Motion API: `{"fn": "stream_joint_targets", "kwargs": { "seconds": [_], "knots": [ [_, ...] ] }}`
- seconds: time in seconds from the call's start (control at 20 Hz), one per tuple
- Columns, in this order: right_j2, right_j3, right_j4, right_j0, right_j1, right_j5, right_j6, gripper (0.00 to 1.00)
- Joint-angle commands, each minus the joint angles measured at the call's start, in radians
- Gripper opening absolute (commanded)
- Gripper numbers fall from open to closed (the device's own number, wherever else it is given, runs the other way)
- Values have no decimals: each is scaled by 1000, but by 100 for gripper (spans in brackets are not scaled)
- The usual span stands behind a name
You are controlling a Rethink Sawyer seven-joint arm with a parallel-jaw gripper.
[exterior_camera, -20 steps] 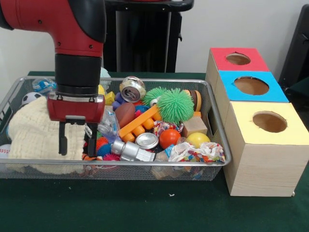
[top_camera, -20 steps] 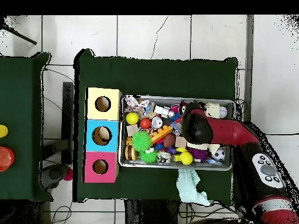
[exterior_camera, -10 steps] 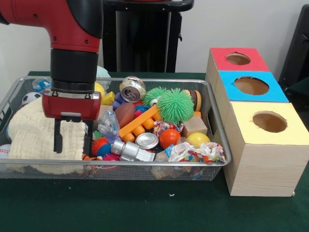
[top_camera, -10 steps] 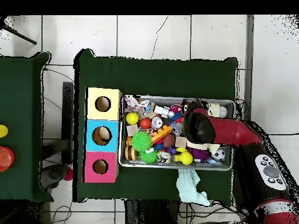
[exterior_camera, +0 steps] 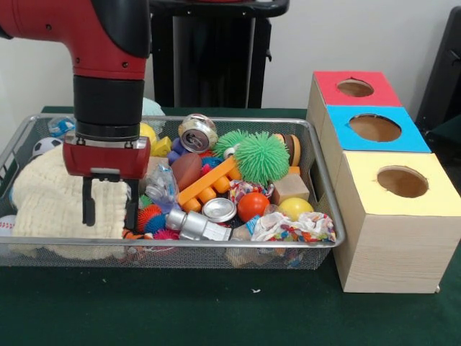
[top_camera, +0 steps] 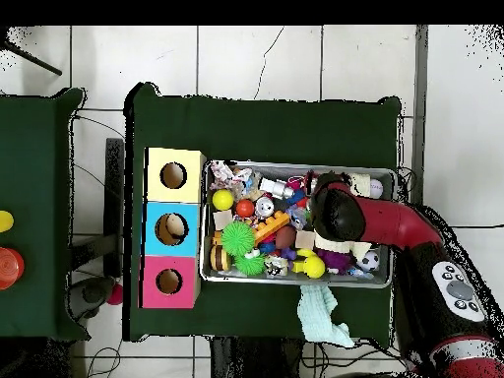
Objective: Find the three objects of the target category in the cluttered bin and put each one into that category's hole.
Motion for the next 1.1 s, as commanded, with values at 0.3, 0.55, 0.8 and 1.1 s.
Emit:
{"fn": "stream_joint_targets", "kwargs": {
  "seconds": [0.3,0.55,0.8,1.1],
  "knots": [
    [60,40,46,-23,61,138,47,100],
    [63,41,46,-26,68,129,51,100],
    [61,47,48,-18,77,101,73,100],
    [61,56,52,-8,78,80,93,100]
  ]
}}
